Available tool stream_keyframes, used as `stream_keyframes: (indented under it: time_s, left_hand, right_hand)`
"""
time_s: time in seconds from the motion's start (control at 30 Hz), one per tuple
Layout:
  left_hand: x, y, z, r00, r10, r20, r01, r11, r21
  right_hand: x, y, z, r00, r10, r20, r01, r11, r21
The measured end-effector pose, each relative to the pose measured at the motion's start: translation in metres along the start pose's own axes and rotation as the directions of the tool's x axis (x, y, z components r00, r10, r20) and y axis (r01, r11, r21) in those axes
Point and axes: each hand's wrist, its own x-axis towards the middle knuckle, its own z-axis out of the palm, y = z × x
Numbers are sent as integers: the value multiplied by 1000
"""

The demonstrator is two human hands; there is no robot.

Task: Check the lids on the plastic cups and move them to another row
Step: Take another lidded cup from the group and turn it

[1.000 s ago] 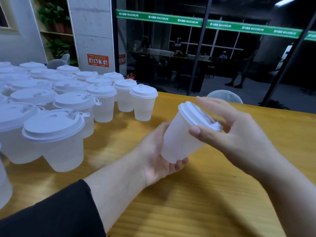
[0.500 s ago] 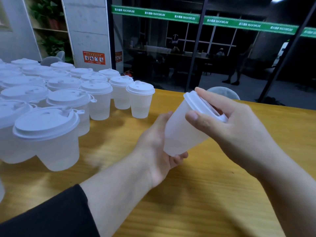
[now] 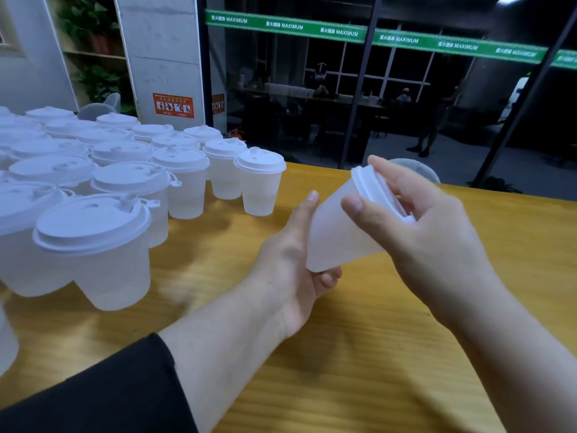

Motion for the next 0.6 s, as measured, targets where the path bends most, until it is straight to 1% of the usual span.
stream_keyframes:
  time_s: [0.07,0.1,0.17,0.27,0.33,0.37,0.43,0.5,0.53,0.57,0.6]
  left_hand:
    - [3,1,-3,998,-51,-23,50,998,-43]
    - [4,2,-5,998,-52,-31,50,997,-58]
    - [4,4,-7,999,-12,-37,10,998,-57]
    - [0,6,-8,987,130,-94,-132,991,-14]
    - [-4,10,-8,961,219,-168,-220,975,12]
    - [-7,13,-9,947,256,-193,-253,967,44]
    - [-17,25,-9,917,343,-205,-314,936,162]
    - [-30,43,-7,869,463,-172,-395,860,323]
    - [-37,55,-4,837,531,-131,-436,792,428]
    - [-45,68,0,802,595,-62,-473,694,542]
    - [-54,80,6,767,641,31,-505,574,645]
  right_hand:
    - [-3,2,4,998,-7,56,8,1000,-25]
    - [-3,3,6,997,-20,69,22,999,-38]
    - [-4,6,10,998,-30,50,33,999,-44]
    - [-5,1,18,1000,-4,4,4,1000,-8]
    - [-9,-10,21,1000,18,22,-18,1000,-3]
    - [-11,-16,20,999,29,38,-29,1000,3]
    - [-17,-28,14,997,50,52,-54,997,61]
    - [-26,-39,8,995,98,36,-103,979,177]
    - [-32,-43,6,990,139,28,-142,959,245]
    - [-39,-46,5,980,194,37,-195,926,324]
    - [-48,-50,5,963,260,66,-264,870,416]
